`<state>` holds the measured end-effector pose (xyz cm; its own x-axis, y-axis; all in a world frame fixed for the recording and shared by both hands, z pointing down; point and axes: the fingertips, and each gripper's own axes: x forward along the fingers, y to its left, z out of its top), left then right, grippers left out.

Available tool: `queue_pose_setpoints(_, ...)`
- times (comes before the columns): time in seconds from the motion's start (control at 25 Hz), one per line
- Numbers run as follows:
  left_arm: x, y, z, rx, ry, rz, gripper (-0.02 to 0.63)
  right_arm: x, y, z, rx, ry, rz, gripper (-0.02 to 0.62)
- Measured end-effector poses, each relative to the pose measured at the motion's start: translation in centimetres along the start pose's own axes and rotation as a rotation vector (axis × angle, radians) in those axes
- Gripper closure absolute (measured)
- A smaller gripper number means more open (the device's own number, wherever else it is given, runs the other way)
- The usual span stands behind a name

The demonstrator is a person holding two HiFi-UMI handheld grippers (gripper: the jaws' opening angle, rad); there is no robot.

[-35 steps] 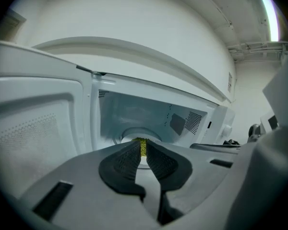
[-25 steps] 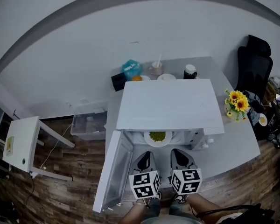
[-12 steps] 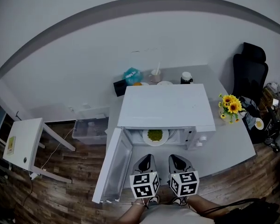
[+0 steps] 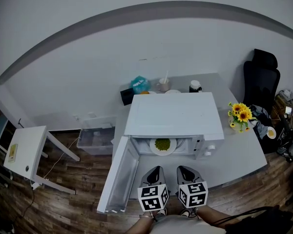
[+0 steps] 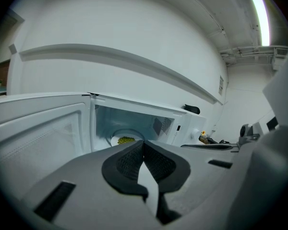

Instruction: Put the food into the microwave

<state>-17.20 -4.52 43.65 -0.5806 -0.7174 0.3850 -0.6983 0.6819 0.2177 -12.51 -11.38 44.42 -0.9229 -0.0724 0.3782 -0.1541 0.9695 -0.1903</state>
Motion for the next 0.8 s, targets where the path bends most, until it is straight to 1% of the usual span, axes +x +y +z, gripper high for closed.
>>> queue_pose_setpoints(0.16, -0.1, 0.2, 0.1, -0.008, -0.006, 0.004, 0.601, 0.0, 0.2, 0.3, -0.001, -0.001, 0.004, 0.577)
queue_pose_setpoints(0.32, -0.1, 0.3, 0.2, -0.013, -0.007, 0.003, 0.601, 0.0, 0.4, 0.8, -0.03, -0.01, 0.0, 0.58)
queue_pose_setpoints(0.8, 0.2, 1.2, 0.0, -0.017, 0.003, -0.001, 0.601, 0.5, 0.2, 0.4, -0.009, -0.001, -0.025, 0.58)
